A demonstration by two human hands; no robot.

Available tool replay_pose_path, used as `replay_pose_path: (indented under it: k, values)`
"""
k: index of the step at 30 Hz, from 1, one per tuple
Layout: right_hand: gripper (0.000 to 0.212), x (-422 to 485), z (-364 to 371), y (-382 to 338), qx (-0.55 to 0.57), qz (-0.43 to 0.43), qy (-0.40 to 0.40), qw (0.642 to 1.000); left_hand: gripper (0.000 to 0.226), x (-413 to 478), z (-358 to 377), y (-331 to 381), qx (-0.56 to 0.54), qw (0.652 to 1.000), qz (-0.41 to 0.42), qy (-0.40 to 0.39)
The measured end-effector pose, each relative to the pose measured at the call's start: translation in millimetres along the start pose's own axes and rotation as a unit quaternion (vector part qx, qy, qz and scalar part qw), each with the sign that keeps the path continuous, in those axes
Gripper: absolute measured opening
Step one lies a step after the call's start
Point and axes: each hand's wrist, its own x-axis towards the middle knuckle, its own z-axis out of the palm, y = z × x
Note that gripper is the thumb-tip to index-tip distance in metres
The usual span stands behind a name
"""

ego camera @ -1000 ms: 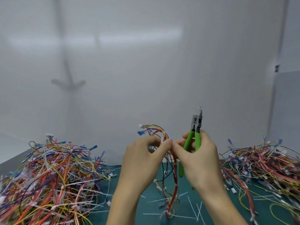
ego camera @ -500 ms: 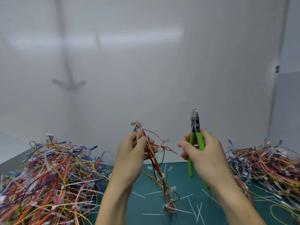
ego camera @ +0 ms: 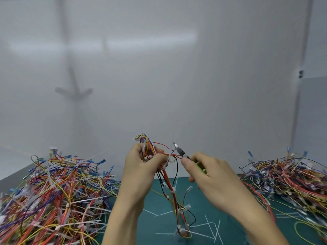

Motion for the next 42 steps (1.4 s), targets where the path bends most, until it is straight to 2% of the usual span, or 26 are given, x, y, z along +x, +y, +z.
replay_pose_path:
  k: [3, 7, 13, 22, 26, 33, 42]
  values:
    - [0.05, -0.2, -0.3, 4.4, -0.036, 0.002, 0.005, 0.999, 0.02, 0.7, -0.9, -1.7, 0.0, 1.0, 0.007, -0.002]
    - [0.047, -0.4, -1.0, 7.7, -0.076, -0.003, 0.014, 0.997, 0.03, 0.5, -3.4, -0.9, 0.0, 1.0, 0.022, -0.018]
    - [0.048, 0.6, 0.5, 8.5, -0.068, -0.002, 0.03, 0.997, 0.037, 0.2, -5.4, -2.3, 0.011, 0.998, 0.016, -0.052]
    - [0.051, 1.9, -0.7, 7.8, -0.048, -0.001, 0.05, 0.998, 0.049, -0.1, -2.0, -5.3, 0.066, 0.996, 0.005, -0.06]
    - [0.05, 0.1, -2.9, 7.9, -0.064, -0.008, 0.04, 0.997, 0.049, -0.4, -2.2, -5.8, 0.068, 0.996, -0.004, -0.054]
    - [0.048, -3.5, -4.5, 8.1, -0.16, -0.024, 0.019, 0.987, 0.044, -1.5, -2.9, -2.8, 0.081, 0.996, 0.01, -0.041]
    - [0.049, -2.1, -1.5, 8.1, -0.167, -0.028, 0.019, 0.985, 0.045, -1.6, -2.6, -2.1, 0.09, 0.994, 0.022, -0.056]
